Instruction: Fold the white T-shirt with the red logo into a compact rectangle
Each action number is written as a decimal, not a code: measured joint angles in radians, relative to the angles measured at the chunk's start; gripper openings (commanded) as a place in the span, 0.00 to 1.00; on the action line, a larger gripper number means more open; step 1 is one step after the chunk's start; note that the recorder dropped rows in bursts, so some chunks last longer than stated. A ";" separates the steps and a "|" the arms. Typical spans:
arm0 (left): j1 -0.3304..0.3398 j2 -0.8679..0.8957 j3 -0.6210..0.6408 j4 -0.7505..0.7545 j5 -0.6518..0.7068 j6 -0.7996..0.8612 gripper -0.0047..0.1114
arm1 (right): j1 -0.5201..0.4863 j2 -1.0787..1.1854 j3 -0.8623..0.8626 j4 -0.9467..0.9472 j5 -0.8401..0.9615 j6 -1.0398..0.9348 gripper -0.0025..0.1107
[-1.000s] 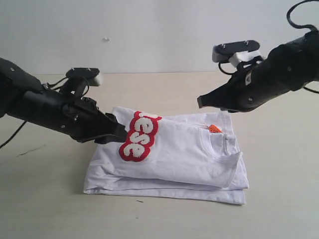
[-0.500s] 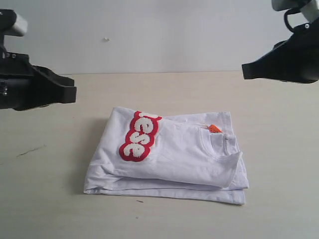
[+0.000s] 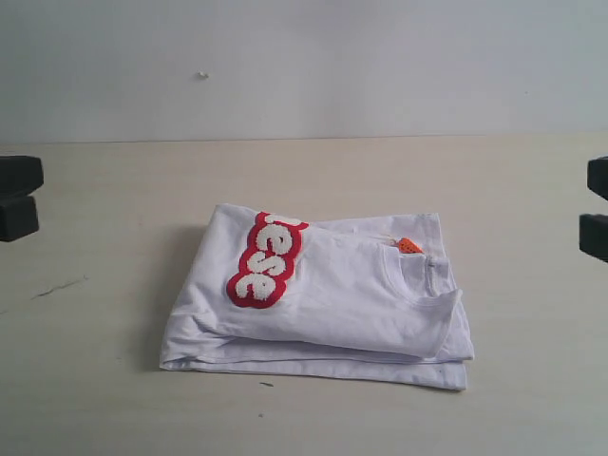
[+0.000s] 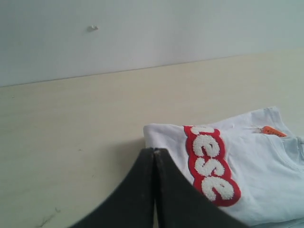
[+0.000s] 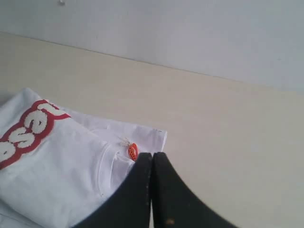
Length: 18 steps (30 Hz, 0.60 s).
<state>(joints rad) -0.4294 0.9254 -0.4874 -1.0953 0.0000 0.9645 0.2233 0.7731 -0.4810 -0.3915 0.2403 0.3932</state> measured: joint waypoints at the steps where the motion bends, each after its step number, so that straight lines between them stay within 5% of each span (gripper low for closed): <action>1: 0.000 -0.045 0.026 -0.004 -0.017 0.000 0.04 | 0.000 -0.060 0.036 0.000 -0.002 0.000 0.02; 18: 0.000 -0.360 0.224 -0.014 -0.094 -0.081 0.04 | 0.000 -0.362 0.138 0.048 0.024 0.000 0.02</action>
<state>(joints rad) -0.4294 0.5652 -0.2632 -1.1094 -0.0935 0.8830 0.2233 0.4106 -0.3427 -0.3435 0.2641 0.3932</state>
